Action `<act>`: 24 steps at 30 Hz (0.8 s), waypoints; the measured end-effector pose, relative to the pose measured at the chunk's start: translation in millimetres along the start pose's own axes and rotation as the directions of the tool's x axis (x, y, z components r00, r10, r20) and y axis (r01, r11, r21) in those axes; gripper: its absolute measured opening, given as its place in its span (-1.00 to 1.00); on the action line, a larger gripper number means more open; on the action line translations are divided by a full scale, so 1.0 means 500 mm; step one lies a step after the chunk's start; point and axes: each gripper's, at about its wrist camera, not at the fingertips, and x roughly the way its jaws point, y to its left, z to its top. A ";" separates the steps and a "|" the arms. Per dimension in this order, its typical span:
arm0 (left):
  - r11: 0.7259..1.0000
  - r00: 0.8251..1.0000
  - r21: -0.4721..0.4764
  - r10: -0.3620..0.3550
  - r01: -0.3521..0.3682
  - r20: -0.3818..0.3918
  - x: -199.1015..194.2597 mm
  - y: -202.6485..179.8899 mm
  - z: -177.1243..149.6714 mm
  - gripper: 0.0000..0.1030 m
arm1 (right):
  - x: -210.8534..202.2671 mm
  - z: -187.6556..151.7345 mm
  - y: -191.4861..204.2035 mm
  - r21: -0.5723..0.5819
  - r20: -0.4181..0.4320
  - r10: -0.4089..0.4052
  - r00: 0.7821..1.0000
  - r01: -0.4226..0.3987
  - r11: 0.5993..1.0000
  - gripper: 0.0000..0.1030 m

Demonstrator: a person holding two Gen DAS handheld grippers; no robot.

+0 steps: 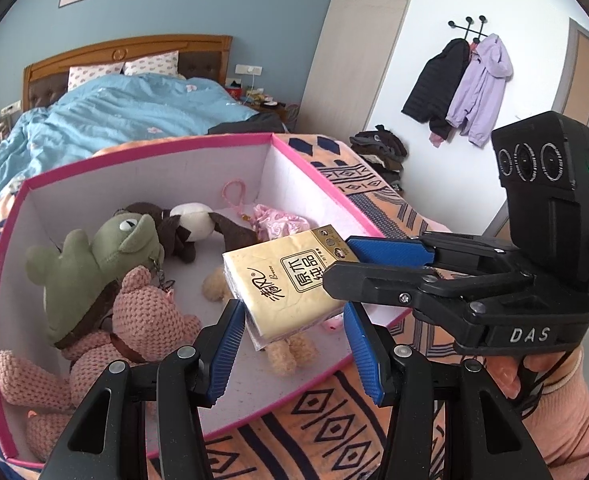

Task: Organize objects
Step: 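Lower the beige tissue pack into the pink box and open the right gripper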

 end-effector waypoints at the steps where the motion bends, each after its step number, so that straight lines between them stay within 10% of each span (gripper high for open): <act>1: 1.000 1.000 -0.002 -0.004 0.004 -0.007 0.004 0.001 -0.001 0.00 | 0.003 0.000 0.002 -0.004 -0.004 -0.008 1.000 0.008 1.000 -0.12; 24: 0.996 0.994 0.057 0.067 -0.072 0.090 -0.053 -0.027 -0.031 0.15 | -0.033 -0.031 0.004 -0.001 0.028 -0.037 0.999 0.037 0.999 -0.06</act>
